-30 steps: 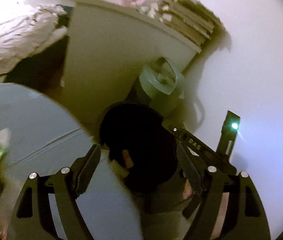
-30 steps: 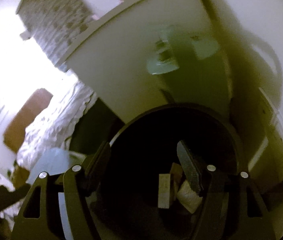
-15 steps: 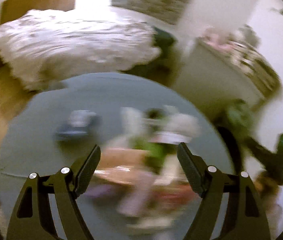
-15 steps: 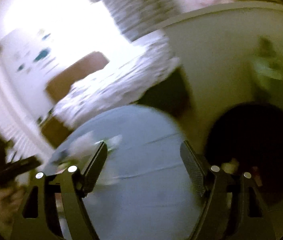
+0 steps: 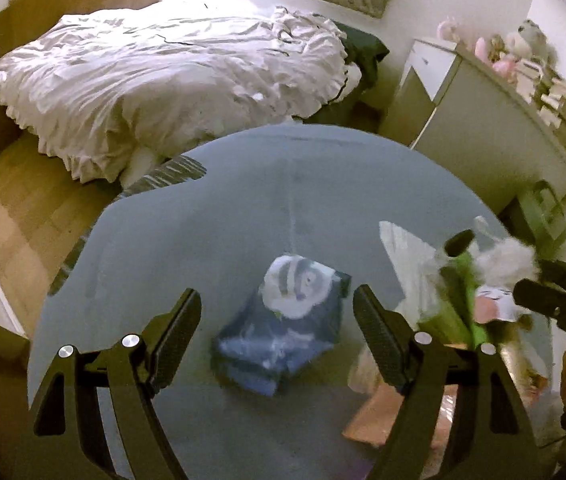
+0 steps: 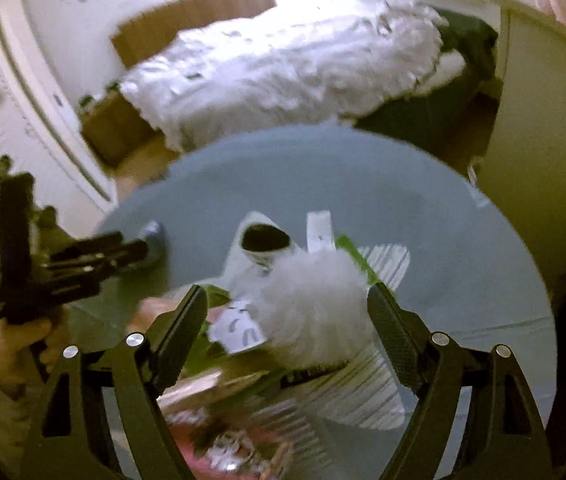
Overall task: Collect trash
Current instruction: 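Grasp the blue wrapper with the left gripper while the right grasps the white fluffy item, then carry both items over the black bin and open both grippers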
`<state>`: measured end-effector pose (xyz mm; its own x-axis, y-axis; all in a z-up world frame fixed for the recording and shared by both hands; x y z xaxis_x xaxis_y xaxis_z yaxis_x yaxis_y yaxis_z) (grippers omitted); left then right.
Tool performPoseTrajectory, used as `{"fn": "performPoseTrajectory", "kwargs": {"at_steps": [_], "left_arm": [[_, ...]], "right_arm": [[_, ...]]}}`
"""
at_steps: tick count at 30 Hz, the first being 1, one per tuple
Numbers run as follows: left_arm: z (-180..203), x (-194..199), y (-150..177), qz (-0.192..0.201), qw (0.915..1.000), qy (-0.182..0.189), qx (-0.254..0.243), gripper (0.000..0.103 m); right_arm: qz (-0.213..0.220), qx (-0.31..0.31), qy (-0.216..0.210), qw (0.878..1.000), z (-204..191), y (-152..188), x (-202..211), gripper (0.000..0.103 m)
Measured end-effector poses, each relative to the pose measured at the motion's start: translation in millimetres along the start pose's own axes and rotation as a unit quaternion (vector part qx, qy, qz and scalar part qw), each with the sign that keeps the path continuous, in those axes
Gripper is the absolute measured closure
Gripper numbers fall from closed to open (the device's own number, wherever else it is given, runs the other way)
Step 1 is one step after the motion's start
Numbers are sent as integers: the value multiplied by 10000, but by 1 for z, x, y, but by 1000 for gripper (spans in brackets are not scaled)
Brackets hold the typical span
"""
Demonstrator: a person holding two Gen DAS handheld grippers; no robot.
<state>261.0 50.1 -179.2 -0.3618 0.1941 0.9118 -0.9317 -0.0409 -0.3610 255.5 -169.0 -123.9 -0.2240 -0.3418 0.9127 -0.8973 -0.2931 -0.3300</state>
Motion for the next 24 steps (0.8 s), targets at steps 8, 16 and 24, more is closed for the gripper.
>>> {"fn": "performPoseTrajectory", "kwargs": {"at_steps": [8,16,24], "left_arm": [[1,-1,2,81,9999,16,-92,56],[61,65,1,736,9949,514,-464,56],[179,91,-7,956,9782,1186,-1409,56]], "right_arm": [[142,11,-156,9998,2,6,-7,64],[1387,-189,-619,9882,28,29,69,64],[2638,-1146,-280,9573,119,78,145,64]]}}
Point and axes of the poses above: each gripper's, at about its wrist camera, not at the fingertips, and x roughly against the way its jaws point, z to its right, y to its underside, the point moved 3 cm from there along -x, roughly the way its jaws point, and after that the axes turned 14 degrees about -z, right-handed, at the moved point
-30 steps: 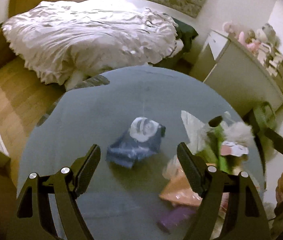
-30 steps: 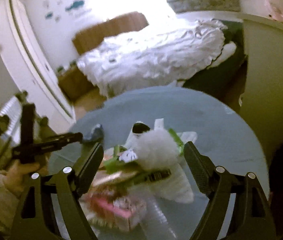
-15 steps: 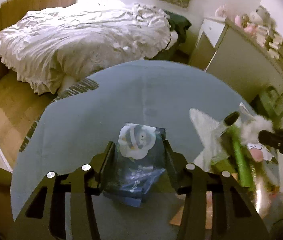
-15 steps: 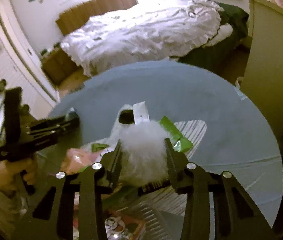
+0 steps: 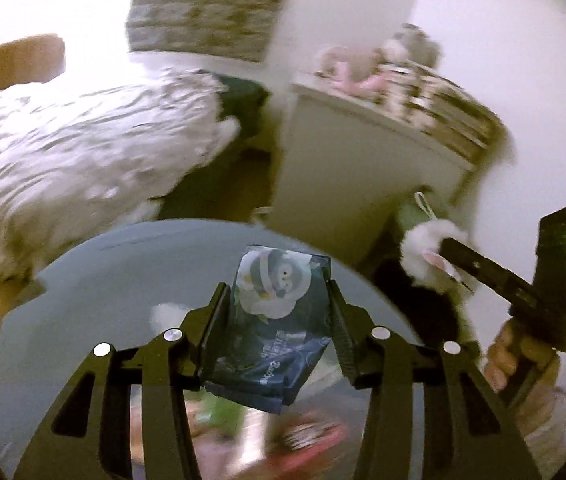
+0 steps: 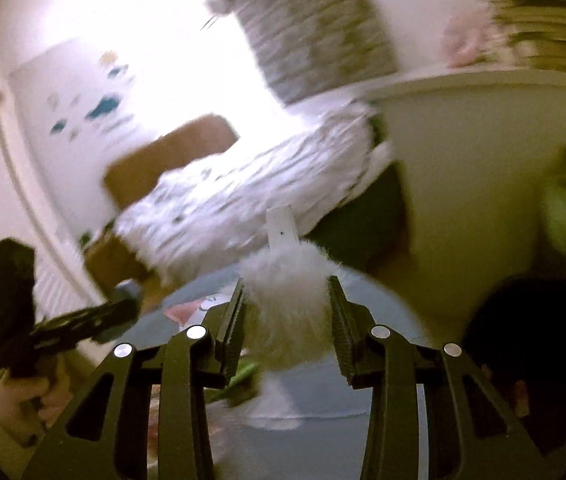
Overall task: Collect trash
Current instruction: 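Carry both items over the black bin and open both grippers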
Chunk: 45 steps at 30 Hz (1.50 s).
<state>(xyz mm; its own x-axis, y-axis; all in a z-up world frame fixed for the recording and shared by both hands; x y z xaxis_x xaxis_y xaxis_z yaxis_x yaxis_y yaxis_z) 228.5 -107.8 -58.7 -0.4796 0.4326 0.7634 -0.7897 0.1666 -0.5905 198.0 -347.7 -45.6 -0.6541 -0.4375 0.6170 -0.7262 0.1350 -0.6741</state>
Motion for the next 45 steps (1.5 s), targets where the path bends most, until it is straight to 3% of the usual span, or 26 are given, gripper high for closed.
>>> {"fn": "performPoseTrajectory", "kwargs": {"at_steps": [7,16,23,34,36,37,39,45], "left_arm": [[95,-58,-28,-301,9955,621,-654,56],[182,-141,-40,-913,9819,1110,-1233,56],[208,-193,-33,-1352,9744,1225,-1312,56],[225,-226,-28,-1599,9712,1151,-1342,52],[225,-224,-28,-1585,9721,1117,-1322,30],[225,-223,-28,-1536,9732,1104,-1311,25],[227,-218,-30,-1444,9744,1101,-1326,23],[220,-195,-27,-1381,9763,1144,-1214,23]], "right_arm": [[656,-1147,847,9876,119,12,56,64],[661,-1969,1324,9692,225,36,59,64],[485,-2315,1477,9603,262,50,46,64],[193,-2489,1683,9536,273,62,36,60],[215,-2557,1649,9524,274,65,38,53],[238,-2591,1636,9516,275,66,38,48],[265,-2618,1648,9506,277,67,38,43],[258,-2496,1654,9538,271,66,35,43]]}}
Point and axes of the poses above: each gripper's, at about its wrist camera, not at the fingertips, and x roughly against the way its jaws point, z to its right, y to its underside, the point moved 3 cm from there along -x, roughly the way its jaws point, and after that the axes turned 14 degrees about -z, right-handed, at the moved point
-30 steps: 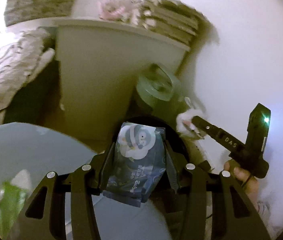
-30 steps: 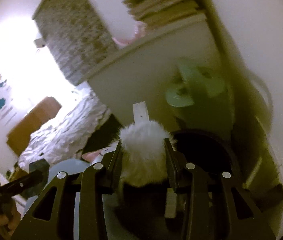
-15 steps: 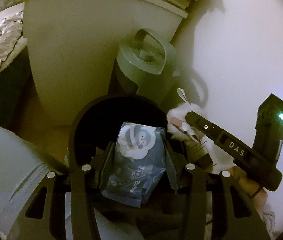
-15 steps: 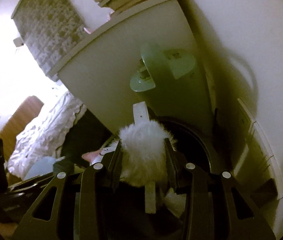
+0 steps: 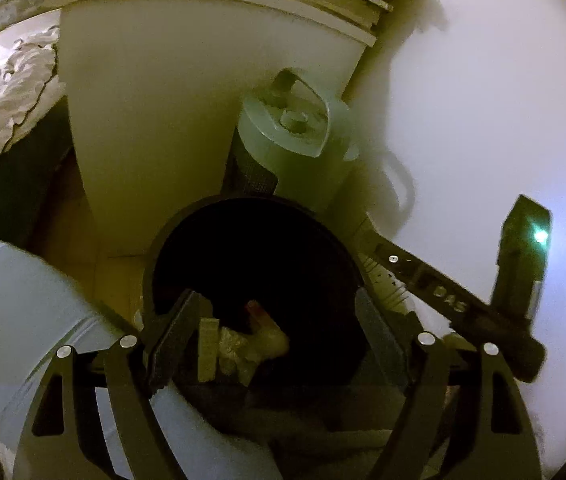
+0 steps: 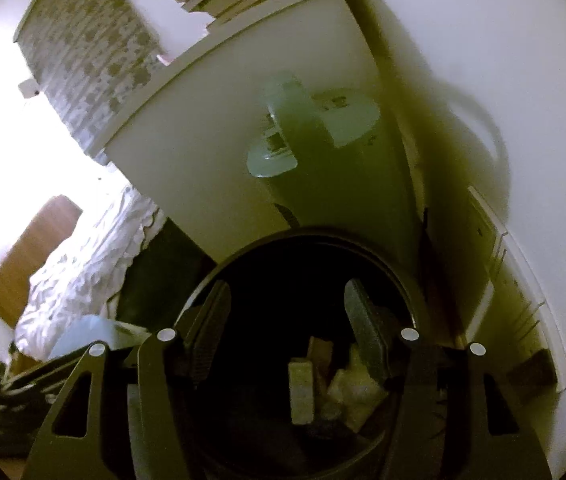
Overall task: Collect trash
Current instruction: 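Carry both items over the black bin and open both grippers, then grasp the orange snack wrapper with the left gripper while the right grasps a black cup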
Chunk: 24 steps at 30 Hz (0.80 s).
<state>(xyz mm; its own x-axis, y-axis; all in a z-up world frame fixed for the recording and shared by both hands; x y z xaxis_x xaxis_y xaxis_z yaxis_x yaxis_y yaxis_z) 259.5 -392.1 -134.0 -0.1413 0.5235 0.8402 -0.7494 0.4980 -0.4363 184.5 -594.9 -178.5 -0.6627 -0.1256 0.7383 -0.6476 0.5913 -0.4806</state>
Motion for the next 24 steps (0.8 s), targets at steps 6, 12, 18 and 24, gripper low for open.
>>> {"fn": "performPoseTrajectory", "kwargs": {"at_steps": [6,12,18,24], "left_arm": [[-7,50,32,278,9992,39,276,23],[-32,113,91,633,9955,-109,702,23],[-89,170,165,989,9845,-553,1336,23],[-167,208,237,1061,9651,-1175,2087,23]], "right_arm": [[-46,209,-47,9998,-11,6,-3,43],[-142,714,-145,9972,-40,20,-2,43],[-257,1386,-724,9874,-97,56,9,28],[-882,2489,-1379,9546,-204,97,16,28]]}}
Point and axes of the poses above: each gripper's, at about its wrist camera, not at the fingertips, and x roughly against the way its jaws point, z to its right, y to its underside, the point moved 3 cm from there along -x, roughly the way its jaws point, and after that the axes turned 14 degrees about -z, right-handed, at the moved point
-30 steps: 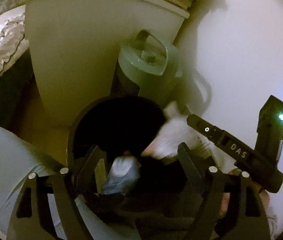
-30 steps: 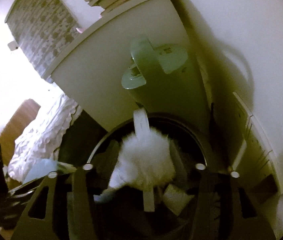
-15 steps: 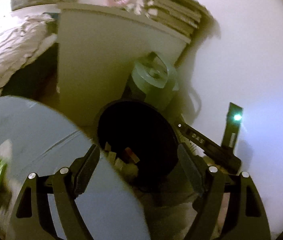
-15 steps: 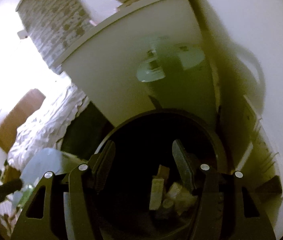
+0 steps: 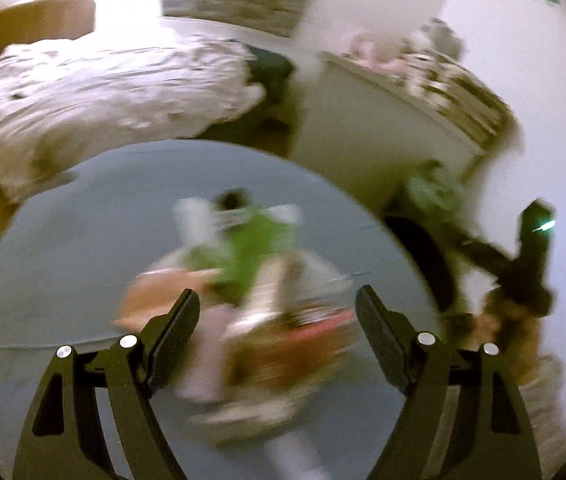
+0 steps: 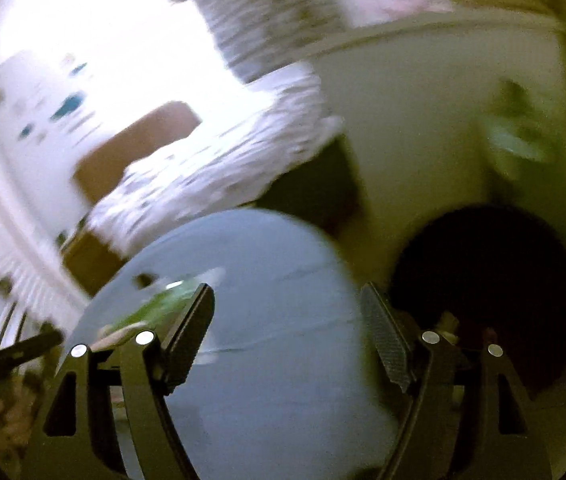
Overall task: Collect trash
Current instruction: 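Grasp the orange snack wrapper with the left gripper while the right grasps a black cup, then carry both items to the black bin and open both grippers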
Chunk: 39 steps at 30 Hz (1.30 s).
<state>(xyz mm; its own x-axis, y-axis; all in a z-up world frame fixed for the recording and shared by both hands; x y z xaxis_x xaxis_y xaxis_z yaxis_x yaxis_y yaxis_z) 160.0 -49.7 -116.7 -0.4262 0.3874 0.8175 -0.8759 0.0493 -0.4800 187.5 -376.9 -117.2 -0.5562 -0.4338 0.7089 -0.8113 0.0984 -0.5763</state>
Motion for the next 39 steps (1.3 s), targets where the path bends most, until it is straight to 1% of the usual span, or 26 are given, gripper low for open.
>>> {"fn": "performPoseTrajectory", "kwargs": {"at_steps": [2,4,7,10,13,16,17,20,21,22,23,24,27,30,34,37,38,39], "left_arm": [[-32,4,6,-43,9997,-108,203,23],[-53,3,8,-75,9996,-41,287,23],[-65,-6,1,-147,9997,-16,169,23],[-73,-24,-5,-383,9993,-5,-26,23],[-76,-36,-3,-555,9982,25,-221,23],[-78,-48,-5,-669,9971,81,-354,23],[-81,-53,-7,-705,9968,91,-368,23],[-86,-62,-10,-757,9965,134,-321,25],[-87,-63,-11,-717,9967,159,-347,30],[-87,-64,-12,-701,9967,132,-382,33],[-87,-64,-11,-707,9966,121,-411,43],[-87,-65,-11,-694,9966,99,-443,46],[-90,-64,-11,-680,9967,208,-386,52],[-90,-55,-9,-542,9979,227,-276,53],[-83,-31,-14,-211,9989,399,-147,53],[-70,-10,-20,72,9987,487,-134,53],[-63,-4,-23,138,9983,547,-142,53],[-55,0,-26,189,9979,602,-159,53]], "right_arm": [[-257,507,-93,9983,-45,-13,-13,28],[-560,938,-150,9939,-89,-28,-31,28],[-929,1335,-199,9865,-135,-41,-60,28],[-1389,1812,-16,9736,-179,-50,-103,28],[-1717,2131,307,9613,-201,-52,-141,28],[-1925,2249,477,9540,-209,-49,-170,29],[-2031,2283,570,9505,-209,-48,-180,31],[-2333,2290,728,9423,-209,-41,-205,43],[-2410,2286,765,9401,-208,-39,-212,54],[-2511,2277,768,9377,-206,-38,-216,62],[-2526,2269,766,9374,-205,-36,-219,62],[-2508,2252,744,9385,-203,-36,-218,62],[-2351,2149,528,9465,-204,-39,-212,62],[-2065,1973,231,9581,-203,-43,-190,62],[-1453,1533,-386,9767,-192,-53,-138,62],[-1049,1213,-685,9847,-180,-58,-101,62],[-851,1076,-747,9877,-170,-58,-85,62],[-742,1011,-761,9892,-164,-60,-75,62]]}}
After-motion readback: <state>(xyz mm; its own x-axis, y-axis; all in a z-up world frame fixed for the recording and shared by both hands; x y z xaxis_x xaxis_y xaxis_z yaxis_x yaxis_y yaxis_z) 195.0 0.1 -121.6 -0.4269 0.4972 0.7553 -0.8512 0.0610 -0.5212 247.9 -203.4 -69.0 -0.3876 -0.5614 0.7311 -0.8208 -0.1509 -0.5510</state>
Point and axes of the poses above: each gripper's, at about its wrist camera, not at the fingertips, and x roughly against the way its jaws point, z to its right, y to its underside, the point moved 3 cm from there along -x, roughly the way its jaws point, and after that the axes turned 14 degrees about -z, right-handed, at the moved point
